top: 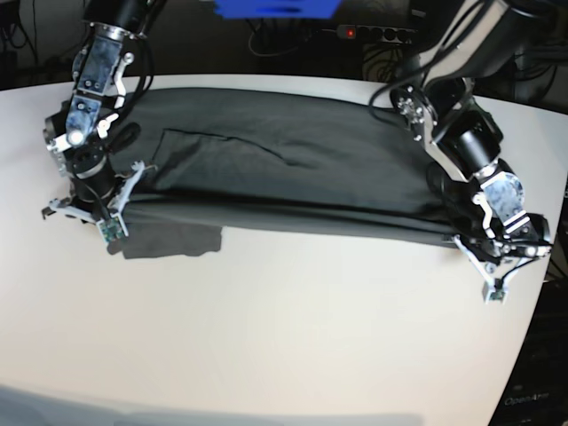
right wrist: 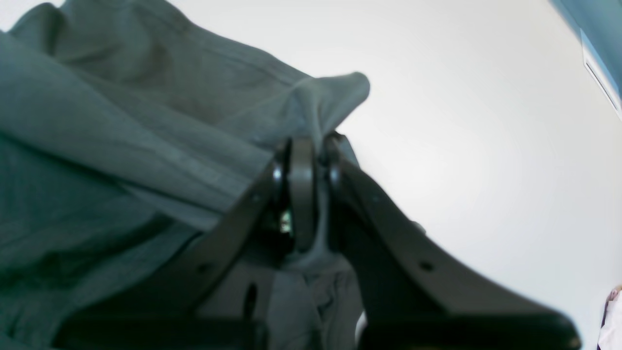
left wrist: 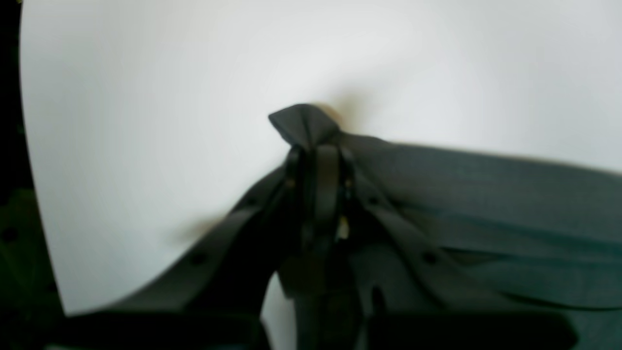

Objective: Fold the T-shirt properly
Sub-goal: 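Drag the held hem edge over the shirt toward the collar with both grippers, then pull the folded shirt further toward the arm bases with both grippers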

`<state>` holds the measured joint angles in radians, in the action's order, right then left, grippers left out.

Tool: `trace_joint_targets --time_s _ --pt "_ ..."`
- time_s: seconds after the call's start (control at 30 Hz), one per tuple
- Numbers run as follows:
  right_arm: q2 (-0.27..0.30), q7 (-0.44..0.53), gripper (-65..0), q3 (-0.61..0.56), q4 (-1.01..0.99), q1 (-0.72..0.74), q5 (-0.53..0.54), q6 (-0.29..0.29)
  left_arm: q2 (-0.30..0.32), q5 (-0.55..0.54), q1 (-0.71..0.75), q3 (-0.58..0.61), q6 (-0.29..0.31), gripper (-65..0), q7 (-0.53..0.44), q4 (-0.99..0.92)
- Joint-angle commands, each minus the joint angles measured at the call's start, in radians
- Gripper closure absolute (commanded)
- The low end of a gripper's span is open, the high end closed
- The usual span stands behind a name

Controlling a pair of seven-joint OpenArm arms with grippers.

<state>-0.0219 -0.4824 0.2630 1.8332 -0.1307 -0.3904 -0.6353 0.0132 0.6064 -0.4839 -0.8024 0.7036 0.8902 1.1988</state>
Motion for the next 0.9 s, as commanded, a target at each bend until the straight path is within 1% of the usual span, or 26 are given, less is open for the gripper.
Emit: trace_joint_targets --time_s 0.0,0.13,0.37,0.47,0.63,0.87 --pt "0.007 0.023 -0.4 0.002 0.024 0.015 0.001 0.009 0.003 0.0 -0.032 0.004 -0.005 -3.1 -0.003 0.037" --pt "0.007 0.066 -0.4 0.002 0.036 0.001 0.0 0.009 0.0 0.0 -0.003 0.008 -0.005 -3.1 0.04 0.094" --pt "0.007 0.072 -0.4 0.006 0.046 -0.024 -0.003 0.009 0.0 0.0 -0.002 0.008 -0.005 -3.1 0.122 0.123" --pt "0.007 0.081 -0.4 0.006 0.056 -0.033 -0.003 0.009 0.001 0.004 -0.002 0.007 -0.005 -3.1 0.128 0.123" --pt "0.007 0.139 -0.4 0.008 0.067 -0.068 -0.003 0.009 0.0 0.004 0.015 0.007 -0.005 -3.1 0.129 0.123" --pt "0.007 0.192 -0.4 0.011 0.067 -0.111 -0.005 0.01 -0.002 -0.001 0.044 0.005 -0.005 -3.1 0.128 0.145"
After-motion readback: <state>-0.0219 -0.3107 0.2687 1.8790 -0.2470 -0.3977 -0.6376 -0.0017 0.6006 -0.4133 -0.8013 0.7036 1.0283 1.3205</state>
